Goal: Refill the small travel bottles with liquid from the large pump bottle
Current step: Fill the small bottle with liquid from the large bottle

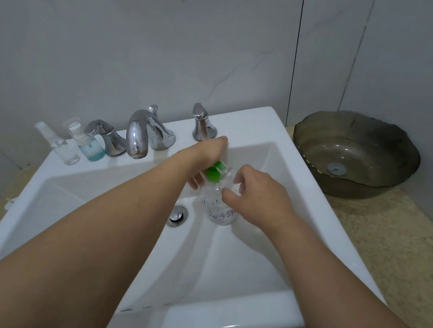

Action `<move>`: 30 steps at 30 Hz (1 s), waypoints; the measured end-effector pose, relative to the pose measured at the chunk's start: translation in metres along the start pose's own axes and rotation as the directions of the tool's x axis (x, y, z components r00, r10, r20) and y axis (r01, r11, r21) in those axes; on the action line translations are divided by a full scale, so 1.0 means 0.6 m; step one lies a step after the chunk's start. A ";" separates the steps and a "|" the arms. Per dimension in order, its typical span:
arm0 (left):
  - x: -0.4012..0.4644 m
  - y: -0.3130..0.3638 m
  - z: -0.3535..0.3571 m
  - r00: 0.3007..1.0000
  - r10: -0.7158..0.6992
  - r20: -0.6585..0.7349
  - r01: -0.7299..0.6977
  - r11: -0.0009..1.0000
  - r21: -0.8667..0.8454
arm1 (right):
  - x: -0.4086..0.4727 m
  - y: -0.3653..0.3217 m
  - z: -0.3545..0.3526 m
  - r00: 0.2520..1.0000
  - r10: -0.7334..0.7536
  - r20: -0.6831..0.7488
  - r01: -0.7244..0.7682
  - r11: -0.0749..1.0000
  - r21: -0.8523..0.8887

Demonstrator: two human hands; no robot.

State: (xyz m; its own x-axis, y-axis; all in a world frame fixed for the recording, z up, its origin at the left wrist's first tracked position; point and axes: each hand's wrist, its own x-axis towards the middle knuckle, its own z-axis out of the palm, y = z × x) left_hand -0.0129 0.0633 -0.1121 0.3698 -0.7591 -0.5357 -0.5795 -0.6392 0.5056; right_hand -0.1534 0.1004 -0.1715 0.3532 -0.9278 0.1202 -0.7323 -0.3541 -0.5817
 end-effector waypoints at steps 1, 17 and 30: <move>0.000 0.001 -0.006 0.999 -0.019 0.047 0.020 1.000 -0.022 | -0.001 -0.001 -0.001 1.000 -0.004 -0.012 0.004 1.000 0.009; 0.005 0.002 0.012 0.995 0.045 -0.087 -0.044 0.999 0.016 | 0.003 0.000 0.004 1.000 0.008 0.013 -0.008 1.000 -0.002; 0.012 0.000 0.022 0.980 0.103 -0.171 -0.094 0.994 0.060 | 0.005 0.003 0.009 0.998 0.038 0.051 -0.039 0.999 0.011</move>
State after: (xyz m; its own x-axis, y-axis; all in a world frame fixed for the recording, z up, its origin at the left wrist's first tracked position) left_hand -0.0200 0.0597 -0.1249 0.4265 -0.8309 -0.3574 -0.6542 -0.5563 0.5124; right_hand -0.1507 0.0975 -0.1766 0.3544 -0.9334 0.0565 -0.7389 -0.3166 -0.5949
